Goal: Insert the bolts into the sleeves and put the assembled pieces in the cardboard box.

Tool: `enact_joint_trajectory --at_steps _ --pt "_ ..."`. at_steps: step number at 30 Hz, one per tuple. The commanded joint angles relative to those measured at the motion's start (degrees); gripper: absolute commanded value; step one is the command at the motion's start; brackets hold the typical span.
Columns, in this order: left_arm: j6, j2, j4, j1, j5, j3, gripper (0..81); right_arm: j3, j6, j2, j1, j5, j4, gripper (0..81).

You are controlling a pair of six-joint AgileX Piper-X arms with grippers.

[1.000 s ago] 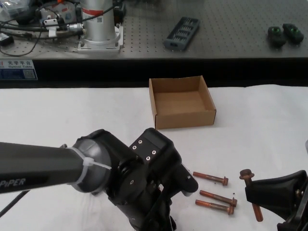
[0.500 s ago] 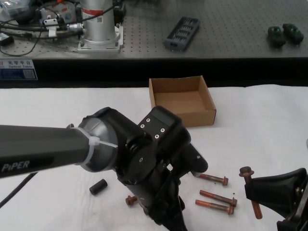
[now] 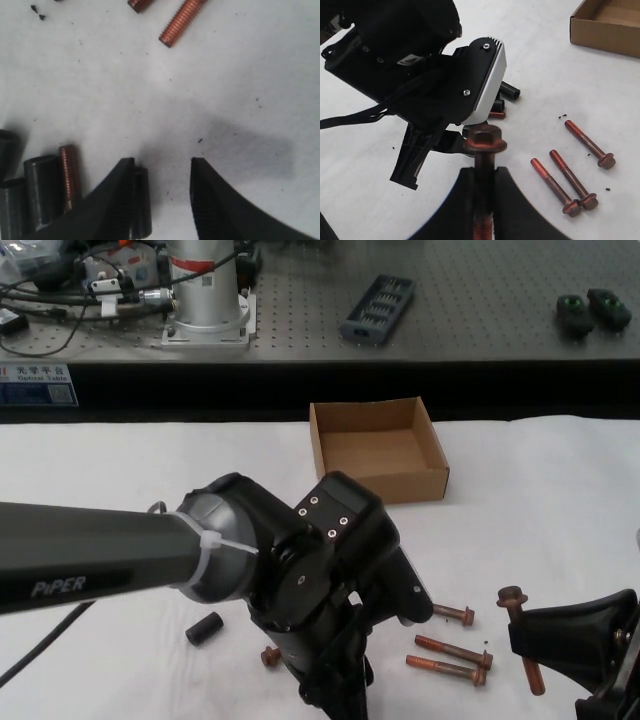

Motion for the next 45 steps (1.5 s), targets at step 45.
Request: enact_joint_trajectory --at_steps 45 --pt "4.44 0.90 9.10 5.02 0.76 -0.24 7.4 -0.25 0.13 -0.44 -0.27 -0.48 -1.80 1.1"
